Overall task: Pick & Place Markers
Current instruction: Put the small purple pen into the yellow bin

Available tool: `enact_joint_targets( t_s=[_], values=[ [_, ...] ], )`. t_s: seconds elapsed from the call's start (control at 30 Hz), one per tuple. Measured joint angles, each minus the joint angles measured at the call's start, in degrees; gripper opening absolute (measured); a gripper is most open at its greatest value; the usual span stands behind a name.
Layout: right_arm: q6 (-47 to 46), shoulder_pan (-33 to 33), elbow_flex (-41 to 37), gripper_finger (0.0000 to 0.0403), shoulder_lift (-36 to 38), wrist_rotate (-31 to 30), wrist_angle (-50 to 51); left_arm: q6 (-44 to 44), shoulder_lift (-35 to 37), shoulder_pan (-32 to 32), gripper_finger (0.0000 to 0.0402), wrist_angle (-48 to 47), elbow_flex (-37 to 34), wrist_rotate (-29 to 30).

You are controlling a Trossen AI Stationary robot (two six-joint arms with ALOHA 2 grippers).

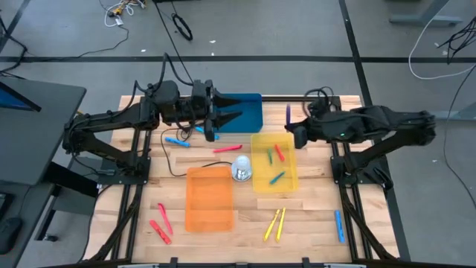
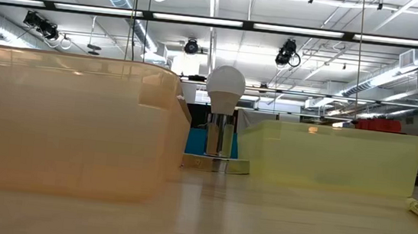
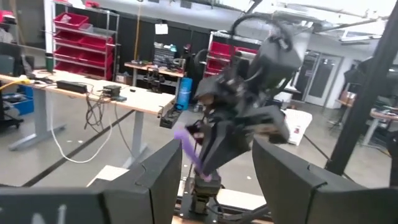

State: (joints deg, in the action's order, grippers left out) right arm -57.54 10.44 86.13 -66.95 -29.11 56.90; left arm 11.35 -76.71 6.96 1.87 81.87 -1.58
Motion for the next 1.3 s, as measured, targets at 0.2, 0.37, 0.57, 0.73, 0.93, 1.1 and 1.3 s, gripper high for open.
enact_joint_targets(
  t_s=[0.2,0.37,0.57,0.73,0.93,1.1,1.3],
  values=[
    [-11.92,-2.73,0.0,0.0015,-3.26,6.2,7.36,0.02,0.0,0.0,0.0202,0.0,0.0,-1.63],
    [-18.1,-5.47,0.0,0.0015,-6.18,15.42,14.27,0.04,-0.02,-0.09,0.0202,-0.11,0.0,-1.66],
    [-21.29,-8.68,0.0,0.0015,-8.1,22.28,17.88,0.04,-0.02,-0.09,0.0202,-0.38,0.0,-1.71],
    [-23.03,-10.52,0.0,0.0015,-8.38,24.19,18.52,0.0,-0.02,-0.06,0.0202,-0.44,0.0,-1.75],
    [-23.03,-11.73,0.0,0.0015,-8.5,24.22,19.4,0.01,-0.02,-0.04,0.0202,-0.44,0.0,-1.75],
    [-22.97,-12.35,0.04,0.0015,-11.62,24.22,21.01,-0.01,-0.02,-0.04,0.0202,-0.44,0.0,-1.74],
    [-20.19,-12.38,0.04,0.0015,-17.87,24.16,21.64,-0.07,-0.02,-0.04,0.0202,-0.48,0.0,-1.73]
  ],
)
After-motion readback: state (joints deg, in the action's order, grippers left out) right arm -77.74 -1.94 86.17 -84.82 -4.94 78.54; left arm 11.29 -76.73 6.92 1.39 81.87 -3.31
